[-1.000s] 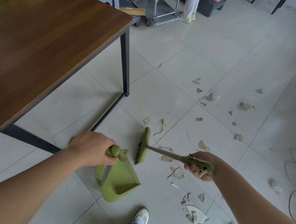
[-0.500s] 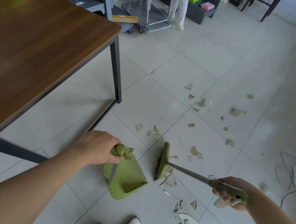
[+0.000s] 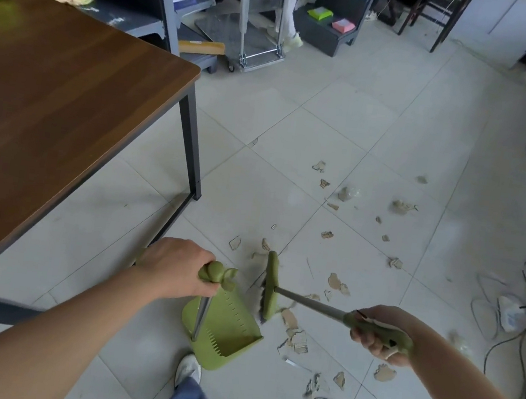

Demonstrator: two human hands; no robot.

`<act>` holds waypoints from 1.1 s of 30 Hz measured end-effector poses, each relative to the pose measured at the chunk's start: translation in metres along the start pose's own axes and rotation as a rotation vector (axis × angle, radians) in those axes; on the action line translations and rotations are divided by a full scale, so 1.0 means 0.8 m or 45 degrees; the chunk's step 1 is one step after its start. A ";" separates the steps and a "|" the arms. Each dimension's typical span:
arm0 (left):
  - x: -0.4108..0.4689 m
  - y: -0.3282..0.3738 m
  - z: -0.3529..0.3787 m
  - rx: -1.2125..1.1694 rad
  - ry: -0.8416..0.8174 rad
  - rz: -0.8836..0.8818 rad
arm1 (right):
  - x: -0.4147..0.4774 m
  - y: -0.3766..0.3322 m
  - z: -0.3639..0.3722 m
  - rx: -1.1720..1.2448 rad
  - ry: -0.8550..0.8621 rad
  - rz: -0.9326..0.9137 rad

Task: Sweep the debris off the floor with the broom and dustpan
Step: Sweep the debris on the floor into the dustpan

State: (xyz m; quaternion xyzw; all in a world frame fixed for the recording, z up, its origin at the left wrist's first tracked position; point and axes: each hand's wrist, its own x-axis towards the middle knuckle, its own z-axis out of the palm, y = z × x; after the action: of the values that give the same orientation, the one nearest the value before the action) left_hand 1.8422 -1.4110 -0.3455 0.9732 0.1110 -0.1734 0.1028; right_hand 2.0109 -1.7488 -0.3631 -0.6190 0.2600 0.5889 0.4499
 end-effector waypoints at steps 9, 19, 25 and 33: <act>0.033 -0.076 -0.025 -0.052 -0.027 -0.023 | 0.056 -0.105 0.145 -0.092 -0.065 -0.080; 0.066 -0.127 -0.038 0.026 -0.064 -0.035 | 0.133 -0.169 0.208 0.046 -0.154 0.017; 0.088 -0.142 -0.044 0.010 -0.062 0.015 | 0.120 -0.177 0.177 0.155 -0.031 0.022; 0.118 -0.134 -0.053 -0.030 -0.045 0.052 | 0.090 -0.153 0.113 0.298 0.087 0.032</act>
State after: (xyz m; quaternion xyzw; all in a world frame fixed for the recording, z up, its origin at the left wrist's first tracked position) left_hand 1.9150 -1.2813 -0.3578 0.9707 0.0913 -0.1871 0.1198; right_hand 2.0828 -1.5996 -0.3925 -0.5786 0.3500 0.5388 0.5025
